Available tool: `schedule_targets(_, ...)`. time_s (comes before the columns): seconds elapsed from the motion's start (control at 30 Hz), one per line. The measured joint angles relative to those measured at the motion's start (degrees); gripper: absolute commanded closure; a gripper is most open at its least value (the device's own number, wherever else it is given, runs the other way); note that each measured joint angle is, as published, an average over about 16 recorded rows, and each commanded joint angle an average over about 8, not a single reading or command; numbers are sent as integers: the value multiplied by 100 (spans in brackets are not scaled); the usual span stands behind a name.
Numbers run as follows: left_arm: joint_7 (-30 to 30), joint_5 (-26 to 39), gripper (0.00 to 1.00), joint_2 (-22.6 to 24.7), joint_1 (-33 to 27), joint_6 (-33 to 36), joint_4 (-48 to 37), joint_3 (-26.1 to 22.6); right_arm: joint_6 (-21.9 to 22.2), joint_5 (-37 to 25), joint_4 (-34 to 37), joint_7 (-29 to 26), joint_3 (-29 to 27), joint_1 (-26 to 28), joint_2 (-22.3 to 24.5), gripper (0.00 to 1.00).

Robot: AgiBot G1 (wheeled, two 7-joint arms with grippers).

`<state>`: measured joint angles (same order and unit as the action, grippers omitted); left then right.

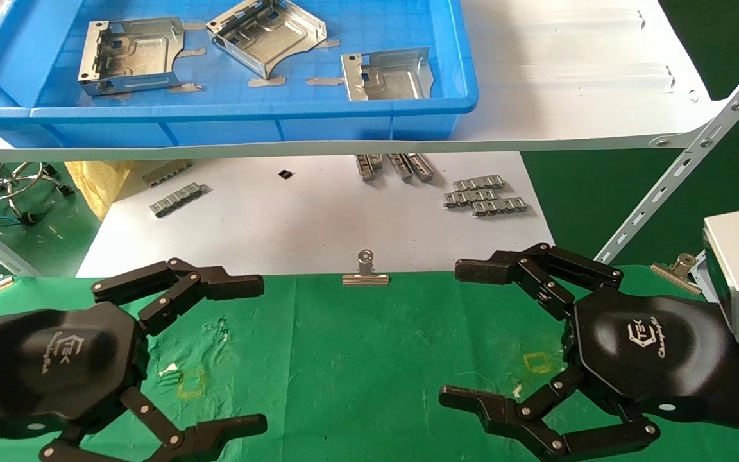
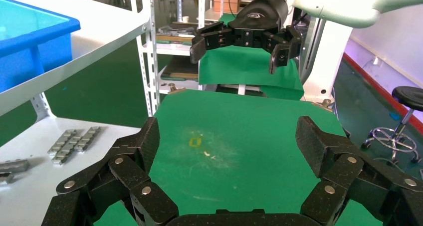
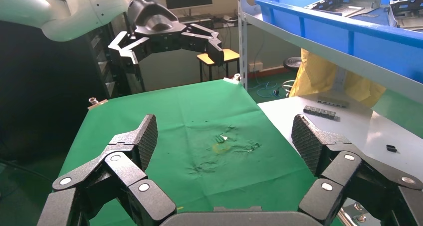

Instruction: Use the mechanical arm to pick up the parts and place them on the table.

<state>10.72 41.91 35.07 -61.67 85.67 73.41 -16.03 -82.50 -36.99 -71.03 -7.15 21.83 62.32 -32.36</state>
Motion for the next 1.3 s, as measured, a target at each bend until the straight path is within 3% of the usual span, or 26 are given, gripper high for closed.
schedule_targets(1.03,0,0,0,0,0,0,0,0,0,0,0,0,0,0,0,1)
schedule_targets(1.3,0,0,0,0,0,0,0,0,0,0,0,0,0,0,0,100)
